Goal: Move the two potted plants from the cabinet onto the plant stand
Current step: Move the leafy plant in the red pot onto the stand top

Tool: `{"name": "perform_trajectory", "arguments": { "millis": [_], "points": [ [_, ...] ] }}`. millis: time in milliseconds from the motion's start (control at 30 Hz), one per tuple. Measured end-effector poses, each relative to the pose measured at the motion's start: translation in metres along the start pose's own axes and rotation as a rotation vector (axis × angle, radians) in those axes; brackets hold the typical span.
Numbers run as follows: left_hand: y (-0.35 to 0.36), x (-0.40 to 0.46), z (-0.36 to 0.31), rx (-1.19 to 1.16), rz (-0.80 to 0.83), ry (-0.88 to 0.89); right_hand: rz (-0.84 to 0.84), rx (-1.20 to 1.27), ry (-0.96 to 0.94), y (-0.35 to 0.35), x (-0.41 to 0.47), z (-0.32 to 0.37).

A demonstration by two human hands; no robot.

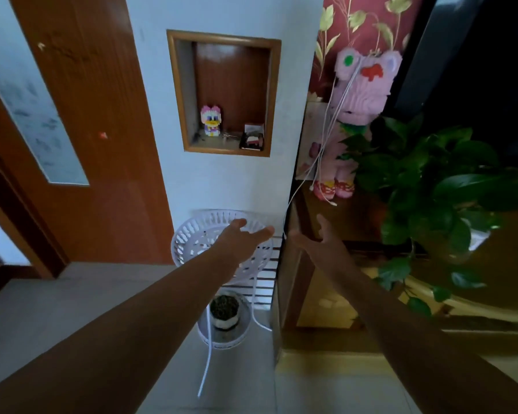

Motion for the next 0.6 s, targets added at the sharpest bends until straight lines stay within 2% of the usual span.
{"name": "perform_trajectory", "arguments": {
  "millis": [267,600],
  "points": [
    [-0.032,0.033,-0.015,0.128,0.154,-0.013,-0.194,0.012,0.062,0.011,-0.004,0.021],
    [0.022,0.112,-0.030,0.155,0.330,-0.083,-0.353,0.096,0.153,-0.015,0.055,-0.005]
  ]
}}
Point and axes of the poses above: each hand's wrist, its own x-axis towards the middle knuckle, its own y-axis out of the palm, z = x × y, the point moved 8 cm from there along x, towards the middle knuckle, and after that the axes turned 12 degrees about -x, right-handed, at the moved point
